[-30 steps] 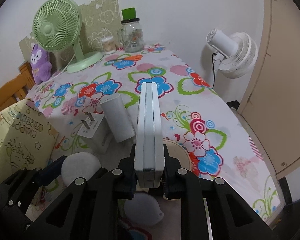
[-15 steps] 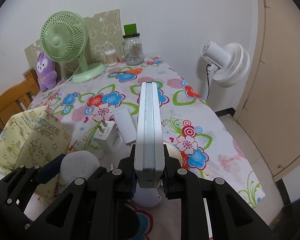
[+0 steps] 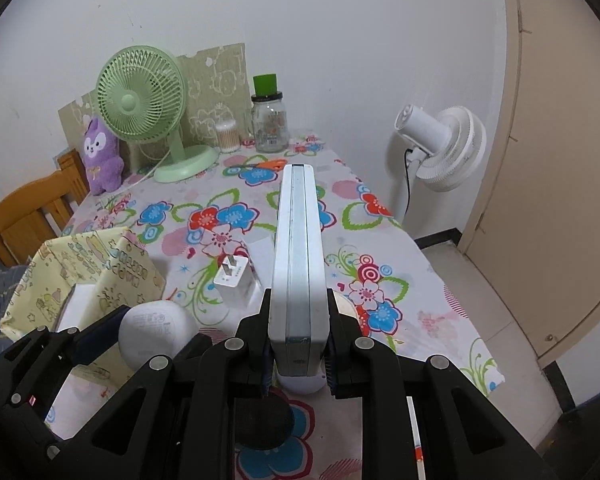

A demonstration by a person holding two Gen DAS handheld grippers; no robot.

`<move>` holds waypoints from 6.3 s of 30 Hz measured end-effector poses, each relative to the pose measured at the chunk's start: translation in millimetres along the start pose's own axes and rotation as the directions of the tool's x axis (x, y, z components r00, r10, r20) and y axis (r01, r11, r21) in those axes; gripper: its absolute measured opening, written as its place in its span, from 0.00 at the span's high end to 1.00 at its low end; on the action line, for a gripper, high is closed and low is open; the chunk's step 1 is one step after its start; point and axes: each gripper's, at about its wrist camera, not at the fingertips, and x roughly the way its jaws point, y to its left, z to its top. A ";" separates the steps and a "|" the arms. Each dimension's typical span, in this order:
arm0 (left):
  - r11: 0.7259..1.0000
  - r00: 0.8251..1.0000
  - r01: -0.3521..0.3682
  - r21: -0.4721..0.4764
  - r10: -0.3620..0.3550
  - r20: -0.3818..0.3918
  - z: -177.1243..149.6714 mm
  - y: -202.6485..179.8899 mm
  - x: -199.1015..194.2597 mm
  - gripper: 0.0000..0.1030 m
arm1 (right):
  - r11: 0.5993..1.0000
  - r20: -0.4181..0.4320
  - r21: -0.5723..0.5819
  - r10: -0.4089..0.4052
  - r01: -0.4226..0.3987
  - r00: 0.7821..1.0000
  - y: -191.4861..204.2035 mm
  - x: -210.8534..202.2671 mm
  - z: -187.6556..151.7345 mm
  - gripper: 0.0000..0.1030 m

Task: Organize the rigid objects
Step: 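Carry the round case with the left tool while the right tool carries the remote toward the yellow box, then open the left tool to drop the case in the box while the right tool lowers the remote inside, then withdraw both open tools up and away from the yellow box, then move the right tool toward the cookie-shaped coaster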

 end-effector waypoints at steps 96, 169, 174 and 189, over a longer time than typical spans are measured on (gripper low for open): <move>0.994 0.987 -0.086 -0.071 0.075 -0.145 -29.3 204.6 9.3 0.19 | 0.998 -0.190 -0.031 0.053 -0.060 0.980 205.6 38.6 -7.1 0.51; 0.995 0.997 -0.074 -0.062 0.074 0.005 8.9 43.6 -38.9 0.04 | 0.994 0.013 -0.106 -0.017 0.018 1.000 52.8 -37.4 25.1 0.05; 0.997 0.999 -0.046 -0.064 0.045 -0.011 10.2 35.0 -29.9 0.04 | 0.996 -0.011 -0.089 -0.011 0.010 1.000 38.8 -30.4 24.8 0.05; 0.999 1.000 -0.007 -0.031 0.007 -0.009 10.3 1.1 -5.9 0.04 | 0.998 -0.015 -0.056 -0.010 0.009 1.000 1.4 -12.7 17.0 0.05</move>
